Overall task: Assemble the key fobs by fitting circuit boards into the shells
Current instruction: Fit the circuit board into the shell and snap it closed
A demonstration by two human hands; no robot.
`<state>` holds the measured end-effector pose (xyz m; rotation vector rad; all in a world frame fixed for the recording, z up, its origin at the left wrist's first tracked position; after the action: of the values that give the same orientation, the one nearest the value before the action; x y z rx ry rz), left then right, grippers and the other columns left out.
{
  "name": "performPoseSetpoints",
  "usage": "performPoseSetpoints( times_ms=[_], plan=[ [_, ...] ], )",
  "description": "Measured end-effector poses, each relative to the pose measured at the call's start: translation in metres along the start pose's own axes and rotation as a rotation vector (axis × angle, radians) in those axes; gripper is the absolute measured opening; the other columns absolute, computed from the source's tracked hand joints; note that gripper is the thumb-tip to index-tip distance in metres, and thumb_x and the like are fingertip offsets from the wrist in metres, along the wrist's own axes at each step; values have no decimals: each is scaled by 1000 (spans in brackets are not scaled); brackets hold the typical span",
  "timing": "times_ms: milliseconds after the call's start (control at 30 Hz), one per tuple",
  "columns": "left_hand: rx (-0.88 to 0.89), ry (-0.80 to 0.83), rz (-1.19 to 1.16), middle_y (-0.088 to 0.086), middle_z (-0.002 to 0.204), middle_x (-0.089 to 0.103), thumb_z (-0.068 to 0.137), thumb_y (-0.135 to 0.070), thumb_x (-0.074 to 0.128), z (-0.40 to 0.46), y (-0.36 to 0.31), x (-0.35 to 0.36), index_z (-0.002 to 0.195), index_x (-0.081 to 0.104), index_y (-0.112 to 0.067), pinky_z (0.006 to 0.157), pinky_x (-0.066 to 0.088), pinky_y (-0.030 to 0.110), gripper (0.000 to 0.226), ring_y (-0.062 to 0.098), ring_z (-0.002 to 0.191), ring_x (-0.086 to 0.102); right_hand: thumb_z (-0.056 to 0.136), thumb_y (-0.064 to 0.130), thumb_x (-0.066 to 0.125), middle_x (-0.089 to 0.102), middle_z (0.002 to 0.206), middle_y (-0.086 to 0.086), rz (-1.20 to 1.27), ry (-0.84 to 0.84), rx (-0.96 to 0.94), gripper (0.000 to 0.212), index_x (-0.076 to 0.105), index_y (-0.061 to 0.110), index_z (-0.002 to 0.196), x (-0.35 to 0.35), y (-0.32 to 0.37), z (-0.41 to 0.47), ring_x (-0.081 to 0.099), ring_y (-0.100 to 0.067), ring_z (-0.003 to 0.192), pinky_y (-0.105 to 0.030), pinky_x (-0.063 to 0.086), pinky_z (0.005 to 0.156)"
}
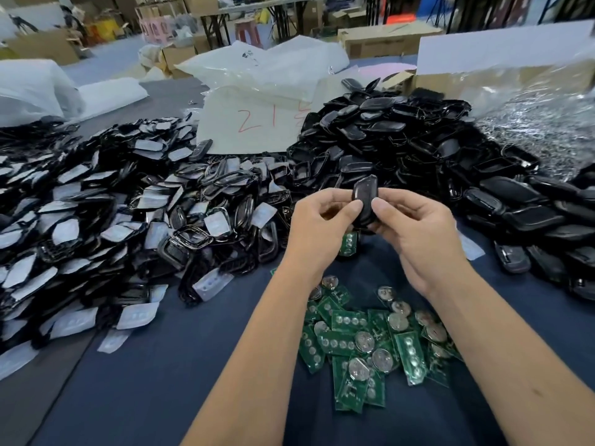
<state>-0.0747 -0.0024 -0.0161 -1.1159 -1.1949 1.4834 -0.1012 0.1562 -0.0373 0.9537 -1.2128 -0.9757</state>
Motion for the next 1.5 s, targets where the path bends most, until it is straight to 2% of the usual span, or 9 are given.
performPoseSetpoints(
  times_ms=[133, 267, 367, 533, 700, 833, 900, 1100, 1500],
  plan=[
    [-39, 10, -49, 8, 87, 76, 95, -13, 73, -2, 2, -1, 103, 77, -17, 71, 57, 28, 9, 10, 71, 67, 97, 2, 68, 79, 103, -15, -83, 40, -35, 16, 79, 8, 108, 0, 8, -1, 75, -35, 103, -48, 59, 95],
    [32, 21, 15, 4, 88, 76, 96, -19, 72, -1, -5, -3, 103, 76, -25, 69, 57, 27, 11, 12, 77, 68, 98, 5, 68, 80, 97, 13, -481, 164, -188, 31, 80, 33, 100, 5, 27, -4, 74, -6, 97, -22, 57, 88],
    [38, 29, 93, 4, 84, 76, 92, -16, 76, 0, -4, -6, 93, 78, -22, 67, 56, 25, 7, 11, 73, 68, 100, 7, 66, 79, 96, 16, -538, 194, -204, 29, 80, 32, 103, 5, 29, -4, 72, -2, 97, -21, 54, 87],
    [-10, 138, 87, 9, 73, 72, 89, -13, 80, -3, 1, 5, 89, 71, -7, 67, 56, 27, 11, 13, 64, 67, 94, 12, 76, 77, 85, -2, -301, -4, -171, 25, 72, 26, 114, -14, 27, 0, 67, -10, 76, -29, 53, 75],
    [63, 145, 80, 10, 83, 76, 83, -8, 85, -4, -4, 7, 92, 74, -10, 83, 58, 35, 14, 14, 80, 73, 86, 15, 84, 77, 81, 3, -390, 115, -204, 28, 70, 20, 110, -7, 29, -1, 66, -6, 70, -18, 52, 68],
    [53, 127, 20, 11, 80, 76, 81, -6, 86, -2, -6, 1, 89, 76, -15, 78, 58, 36, 15, 14, 75, 72, 85, 12, 85, 79, 90, -11, -227, 53, -106, 34, 69, 15, 115, -10, 22, 0, 75, -35, 88, -42, 62, 85],
    [30, 80, -50, 6, 78, 76, 83, -5, 84, -2, -4, 0, 90, 76, -17, 73, 57, 33, 16, 13, 70, 69, 86, 5, 80, 77, 95, -16, -26, 20, 7, 33, 69, 10, 116, -11, 15, 0, 75, -37, 93, -49, 62, 89],
    [-80, 21, -221, 6, 85, 78, 88, -6, 80, -2, 6, 1, 96, 75, -15, 83, 59, 44, 13, 23, 78, 68, 73, 7, 76, 79, 101, -17, 206, 50, 144, 45, 67, 0, 117, -4, 12, -2, 78, -25, 89, -32, 62, 74],
    [-106, 189, -176, 17, 90, 66, 102, -12, 62, -3, 6, 12, 97, 70, -3, 67, 46, 25, 13, 15, 71, 56, 79, 0, 72, 77, 81, -6, 211, 57, 29, 28, 69, 3, 107, -1, 20, -3, 71, -20, 74, -27, 60, 70]
  ],
)
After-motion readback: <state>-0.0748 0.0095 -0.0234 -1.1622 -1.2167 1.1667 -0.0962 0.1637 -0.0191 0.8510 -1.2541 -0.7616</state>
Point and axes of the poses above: each hand's wrist, its own z-axis towards the middle knuckle, its own x-axis out of the palm, y = z × x, the point moved 7 cm from there along z, towards the middle knuckle
